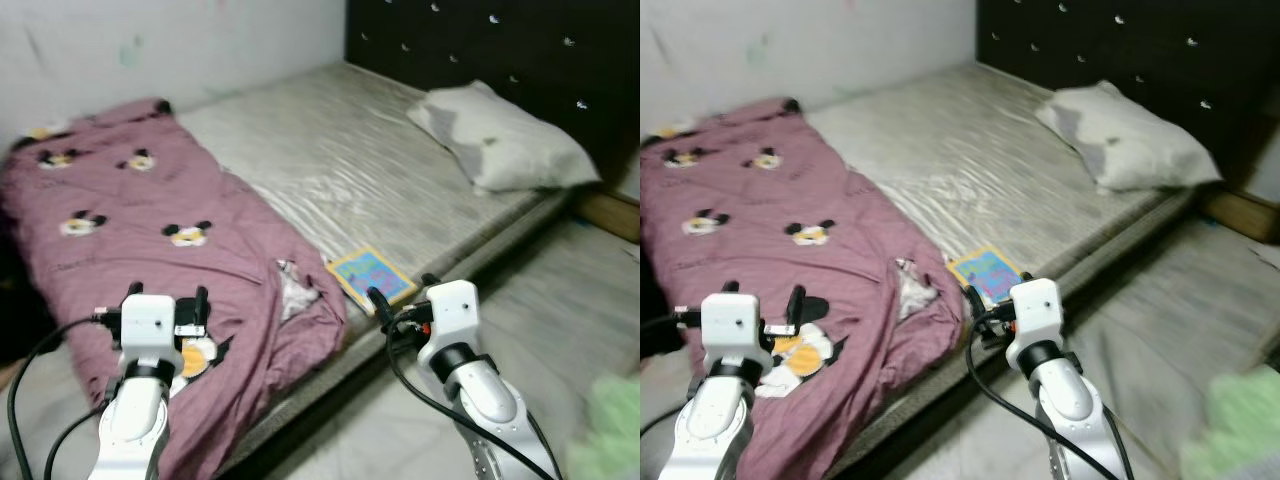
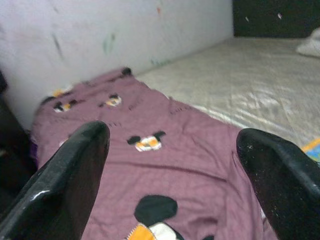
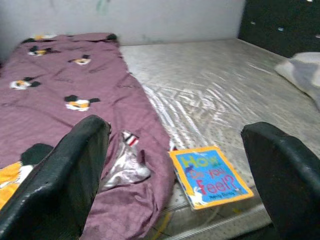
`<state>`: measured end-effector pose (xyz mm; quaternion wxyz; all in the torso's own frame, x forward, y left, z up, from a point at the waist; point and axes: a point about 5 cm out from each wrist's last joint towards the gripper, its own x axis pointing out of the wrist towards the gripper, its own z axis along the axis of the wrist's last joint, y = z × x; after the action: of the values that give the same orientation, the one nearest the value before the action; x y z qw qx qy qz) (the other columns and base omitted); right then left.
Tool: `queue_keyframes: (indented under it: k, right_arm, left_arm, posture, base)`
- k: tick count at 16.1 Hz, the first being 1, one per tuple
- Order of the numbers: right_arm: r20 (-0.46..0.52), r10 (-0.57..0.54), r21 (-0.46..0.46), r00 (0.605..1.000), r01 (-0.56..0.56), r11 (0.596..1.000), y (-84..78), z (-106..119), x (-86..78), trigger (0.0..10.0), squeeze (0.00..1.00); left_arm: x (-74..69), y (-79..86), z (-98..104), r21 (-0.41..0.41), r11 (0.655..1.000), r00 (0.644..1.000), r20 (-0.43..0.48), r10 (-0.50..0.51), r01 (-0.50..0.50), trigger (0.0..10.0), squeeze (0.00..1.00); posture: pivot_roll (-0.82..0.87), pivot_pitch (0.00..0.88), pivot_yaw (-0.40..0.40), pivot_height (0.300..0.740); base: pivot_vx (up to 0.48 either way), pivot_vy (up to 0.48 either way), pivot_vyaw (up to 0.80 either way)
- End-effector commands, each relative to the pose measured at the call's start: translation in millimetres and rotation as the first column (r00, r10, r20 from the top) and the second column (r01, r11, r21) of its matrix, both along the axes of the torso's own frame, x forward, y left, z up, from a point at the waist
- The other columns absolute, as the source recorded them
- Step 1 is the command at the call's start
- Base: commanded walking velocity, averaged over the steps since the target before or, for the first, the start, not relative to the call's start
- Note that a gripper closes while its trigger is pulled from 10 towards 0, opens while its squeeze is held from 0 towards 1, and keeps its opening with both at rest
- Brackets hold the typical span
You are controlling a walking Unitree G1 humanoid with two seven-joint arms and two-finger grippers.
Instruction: Clean up the room
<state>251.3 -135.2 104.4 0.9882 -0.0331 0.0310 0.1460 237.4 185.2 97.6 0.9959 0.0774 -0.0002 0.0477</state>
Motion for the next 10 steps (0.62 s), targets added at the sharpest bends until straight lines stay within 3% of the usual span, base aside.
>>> queue_keyframes:
  k: [1, 10]
  right_arm:
    - [0.004, -0.010, -0.008, 1.000, 0.010, 1.000, -4.2, 0.8, 0.3, 10.0, 0.00]
    - [0.025, -0.012, 0.000, 1.000, 0.012, 1.000, -1.8, 2.6, 4.5, 10.0, 0.00]
  left_arm:
    - [-1.1, -1.8, 0.3, 0.009, 1.000, 1.000, 0.004, -0.008, 0.008, 10.0, 0.00]
    - [2.2, -6.2, -0.2, 0.006, 1.000, 1.000, 0.008, -0.022, 0.022, 10.0, 0.00]
  posture:
    - [-0.01, 0.028, 0.026, 0.740]
    - [-0.01, 0.010, 0.030, 0.740]
  base:
    - [0.000, 0.000, 0.79]
    - [0.000, 0.000, 0.79]
